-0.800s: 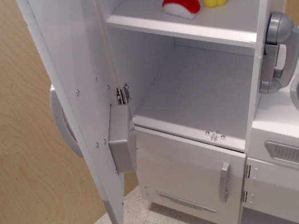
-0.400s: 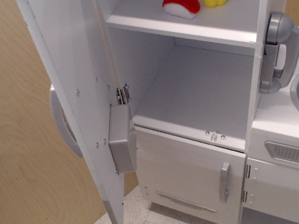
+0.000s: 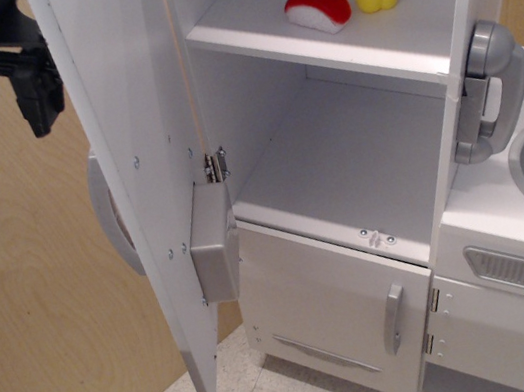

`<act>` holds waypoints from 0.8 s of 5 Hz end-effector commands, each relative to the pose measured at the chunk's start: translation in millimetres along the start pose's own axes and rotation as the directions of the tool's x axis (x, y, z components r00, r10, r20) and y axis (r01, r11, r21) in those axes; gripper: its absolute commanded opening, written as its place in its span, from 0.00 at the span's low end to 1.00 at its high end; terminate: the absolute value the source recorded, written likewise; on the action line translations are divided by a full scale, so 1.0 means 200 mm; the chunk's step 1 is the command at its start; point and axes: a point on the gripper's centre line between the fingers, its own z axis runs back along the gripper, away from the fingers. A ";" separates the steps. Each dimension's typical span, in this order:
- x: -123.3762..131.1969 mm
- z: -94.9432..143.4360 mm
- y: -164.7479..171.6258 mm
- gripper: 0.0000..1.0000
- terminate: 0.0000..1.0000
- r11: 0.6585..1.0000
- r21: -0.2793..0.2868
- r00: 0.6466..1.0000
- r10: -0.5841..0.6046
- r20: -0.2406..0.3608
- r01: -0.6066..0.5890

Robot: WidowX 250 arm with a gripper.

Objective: Close fridge

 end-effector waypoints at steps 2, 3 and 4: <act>0.24 -0.06 -0.10 1.00 0.00 0.998 0.058 0.992 0.023 0.125 -0.031; 0.31 -0.08 -0.16 1.00 0.00 0.999 0.050 0.992 0.005 0.124 -0.012; 0.39 -0.08 -0.25 1.00 0.00 1.000 0.002 0.996 0.003 0.090 -0.003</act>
